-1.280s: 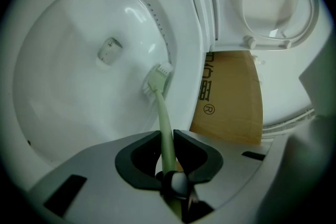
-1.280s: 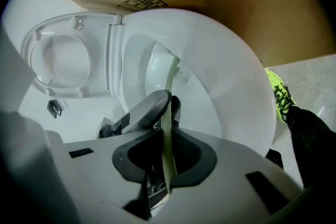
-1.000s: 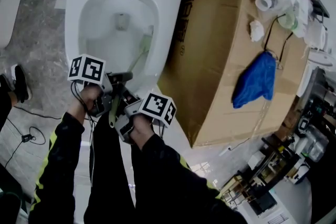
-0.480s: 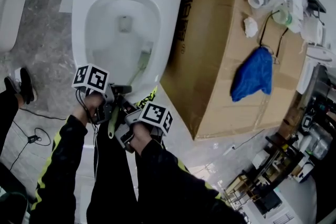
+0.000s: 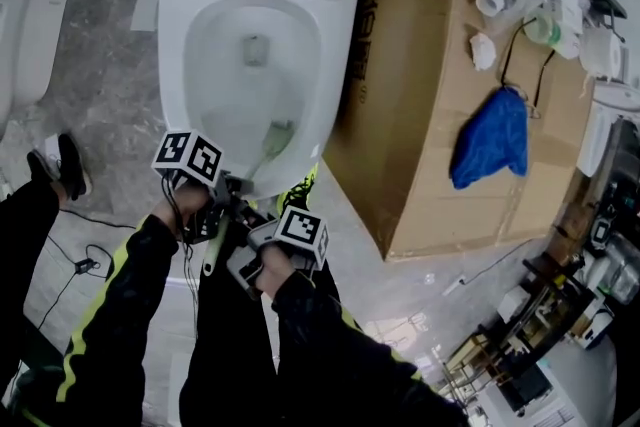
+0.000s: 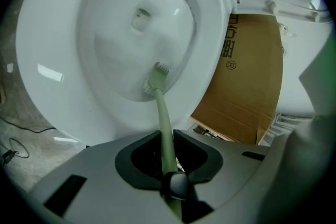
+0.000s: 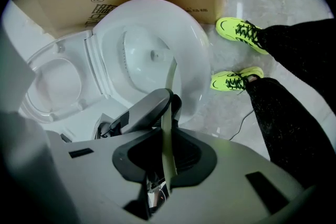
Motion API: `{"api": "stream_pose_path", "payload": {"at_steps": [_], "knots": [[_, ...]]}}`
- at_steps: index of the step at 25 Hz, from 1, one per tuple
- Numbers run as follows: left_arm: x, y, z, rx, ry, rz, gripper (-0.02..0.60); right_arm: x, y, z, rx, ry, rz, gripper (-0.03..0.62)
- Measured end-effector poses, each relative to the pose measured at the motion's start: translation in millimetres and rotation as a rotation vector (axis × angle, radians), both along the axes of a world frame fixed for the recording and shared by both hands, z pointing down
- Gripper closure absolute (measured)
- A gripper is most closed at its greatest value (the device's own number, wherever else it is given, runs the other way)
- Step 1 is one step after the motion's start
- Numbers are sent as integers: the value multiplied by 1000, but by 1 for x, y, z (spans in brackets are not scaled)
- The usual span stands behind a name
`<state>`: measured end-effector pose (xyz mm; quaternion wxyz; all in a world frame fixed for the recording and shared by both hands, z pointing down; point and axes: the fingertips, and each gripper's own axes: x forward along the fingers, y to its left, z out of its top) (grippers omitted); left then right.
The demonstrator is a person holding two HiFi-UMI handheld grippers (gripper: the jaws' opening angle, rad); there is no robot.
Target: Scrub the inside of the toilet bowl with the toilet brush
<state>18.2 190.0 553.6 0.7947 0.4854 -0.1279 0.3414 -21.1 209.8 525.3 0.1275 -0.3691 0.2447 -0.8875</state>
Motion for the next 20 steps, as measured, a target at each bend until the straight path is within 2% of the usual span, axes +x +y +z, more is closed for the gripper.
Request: {"api": "stream_pose_path", "payload": {"at_steps": [7,11,14,16,20], "knots": [[-27,8,-5,-46,-77,70,503,-25,1,-12,-41,-87,50,537],[-38,7,-7,-73,-110,49,503,-36,0,-15,-55,-155,19,537],[-40,7,-7,-88,-131,-9,503,-37,2,-16,-57,-194,-58,537],[-39,6,-7,-93,-144,-75,503,-34,6,-13,-58,-212,-143,537],[-38,6,-8,-130,-149,-313,503,-28,11,-16,-46,-237,-368,537]]}}
